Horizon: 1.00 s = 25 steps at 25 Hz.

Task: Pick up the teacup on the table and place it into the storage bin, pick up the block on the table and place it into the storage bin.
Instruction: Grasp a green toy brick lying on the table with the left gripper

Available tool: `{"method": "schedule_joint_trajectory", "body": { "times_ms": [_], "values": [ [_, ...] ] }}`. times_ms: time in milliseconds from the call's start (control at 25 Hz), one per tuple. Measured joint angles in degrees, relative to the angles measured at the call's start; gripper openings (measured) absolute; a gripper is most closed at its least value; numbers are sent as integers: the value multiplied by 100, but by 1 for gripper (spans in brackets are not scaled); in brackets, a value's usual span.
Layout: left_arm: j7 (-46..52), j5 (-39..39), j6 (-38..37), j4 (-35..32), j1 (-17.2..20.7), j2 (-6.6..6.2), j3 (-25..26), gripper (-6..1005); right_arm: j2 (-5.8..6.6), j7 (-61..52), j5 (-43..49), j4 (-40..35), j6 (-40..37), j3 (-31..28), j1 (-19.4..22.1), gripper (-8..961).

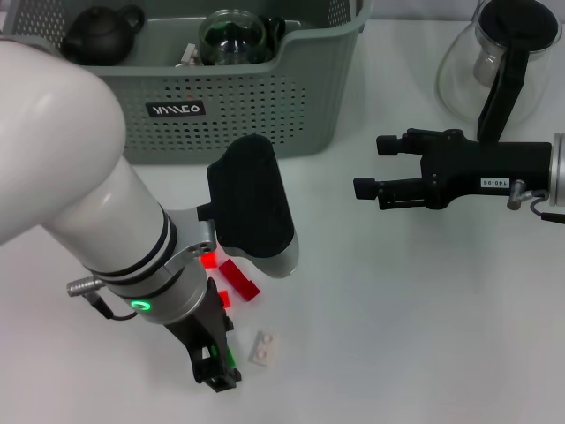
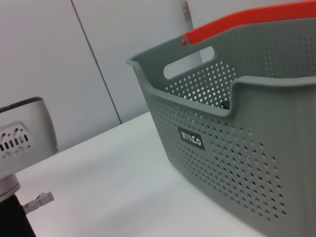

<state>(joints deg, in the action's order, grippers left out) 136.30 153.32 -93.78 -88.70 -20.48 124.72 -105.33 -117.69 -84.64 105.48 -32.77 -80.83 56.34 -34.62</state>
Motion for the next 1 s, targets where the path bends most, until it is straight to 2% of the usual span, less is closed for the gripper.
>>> {"method": "schedule_joint_trajectory", "body": {
  "times_ms": [200, 1000],
  "values": [
    [2, 70, 17, 24, -20, 0, -36, 521, 1, 0, -6, -1, -3, 0, 0, 941],
    [2, 132, 102, 74, -55, -18, -183, 501, 1, -42, -28, -23, -37, 0, 0, 942]
  ]
}}
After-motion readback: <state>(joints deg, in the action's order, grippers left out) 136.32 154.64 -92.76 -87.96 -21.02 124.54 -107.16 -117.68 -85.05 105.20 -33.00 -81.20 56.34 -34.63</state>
